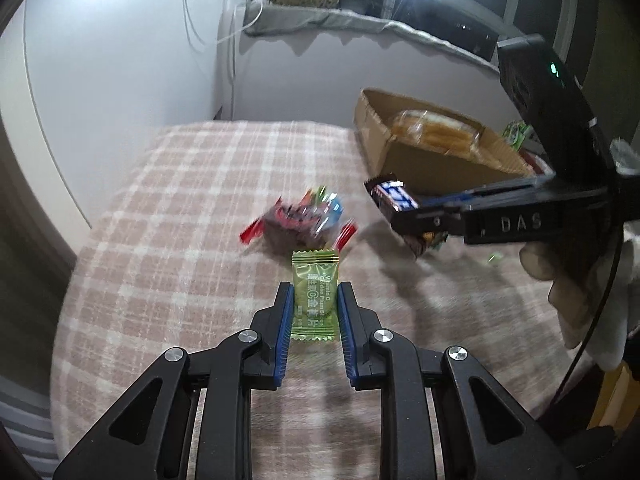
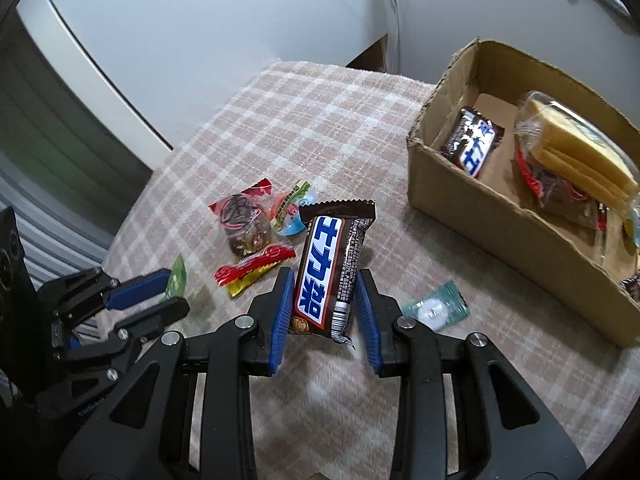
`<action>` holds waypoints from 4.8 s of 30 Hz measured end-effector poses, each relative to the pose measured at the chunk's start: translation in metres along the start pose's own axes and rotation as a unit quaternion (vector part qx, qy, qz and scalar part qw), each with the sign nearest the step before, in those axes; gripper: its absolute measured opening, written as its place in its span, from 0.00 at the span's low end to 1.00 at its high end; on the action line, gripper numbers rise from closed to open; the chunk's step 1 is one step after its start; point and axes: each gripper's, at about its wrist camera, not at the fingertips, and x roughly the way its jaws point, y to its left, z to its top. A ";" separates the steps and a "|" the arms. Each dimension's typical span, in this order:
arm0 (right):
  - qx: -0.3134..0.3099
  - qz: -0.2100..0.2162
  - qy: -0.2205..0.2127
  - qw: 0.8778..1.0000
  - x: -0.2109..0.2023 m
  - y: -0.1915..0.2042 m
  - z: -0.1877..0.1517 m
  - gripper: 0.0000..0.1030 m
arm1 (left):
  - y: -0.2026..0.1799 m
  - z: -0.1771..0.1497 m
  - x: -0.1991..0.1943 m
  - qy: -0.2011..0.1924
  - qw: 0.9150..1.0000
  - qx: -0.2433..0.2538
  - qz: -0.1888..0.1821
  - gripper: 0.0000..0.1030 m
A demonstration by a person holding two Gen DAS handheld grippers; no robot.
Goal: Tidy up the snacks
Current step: 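Carry the chocolate bar and green sweet into the box and open both tools, then move both tools back and grasp the teal mint packet with the left tool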
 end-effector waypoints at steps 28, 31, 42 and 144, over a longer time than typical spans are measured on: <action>0.073 -0.080 -0.137 0.985 -0.156 -0.104 -0.014 0.32 | -0.084 0.110 -0.001 -0.087 0.993 0.073 -0.045 0.20; 0.084 -0.089 -0.142 0.982 -0.161 -0.116 -0.014 0.32 | -0.095 0.121 0.005 -0.090 0.991 0.082 -0.048 0.20; 0.113 -0.111 -0.151 0.976 -0.162 -0.160 -0.008 0.32 | -0.110 0.141 0.031 -0.083 0.991 0.087 -0.058 0.20; 0.012 -0.128 -0.029 0.991 -0.036 -0.074 -0.082 0.33 | -0.107 0.045 0.115 0.060 0.990 0.112 -0.059 0.21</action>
